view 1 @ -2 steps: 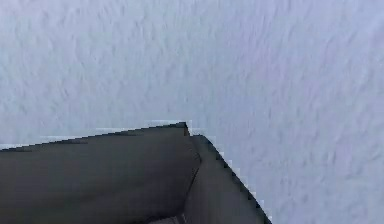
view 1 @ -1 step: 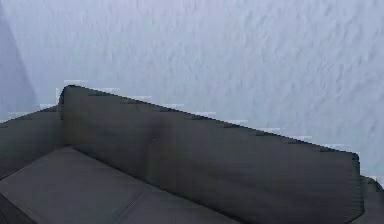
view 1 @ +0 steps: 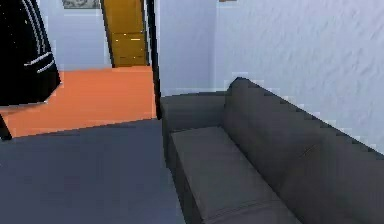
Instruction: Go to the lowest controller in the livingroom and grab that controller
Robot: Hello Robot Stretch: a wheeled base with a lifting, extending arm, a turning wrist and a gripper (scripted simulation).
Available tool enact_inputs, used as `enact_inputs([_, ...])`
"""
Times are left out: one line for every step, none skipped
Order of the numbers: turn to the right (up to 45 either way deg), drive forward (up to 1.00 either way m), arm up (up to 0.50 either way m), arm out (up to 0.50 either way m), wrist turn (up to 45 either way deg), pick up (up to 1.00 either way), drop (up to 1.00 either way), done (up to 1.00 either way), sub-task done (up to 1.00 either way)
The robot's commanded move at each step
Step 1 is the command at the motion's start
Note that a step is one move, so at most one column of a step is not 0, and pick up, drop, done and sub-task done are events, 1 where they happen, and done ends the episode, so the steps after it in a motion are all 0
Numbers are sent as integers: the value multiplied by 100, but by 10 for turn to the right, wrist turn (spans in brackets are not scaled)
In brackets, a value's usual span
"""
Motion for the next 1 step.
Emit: enact_inputs([-330, 0, 0, 0, 0, 0, 0, 0, 0])
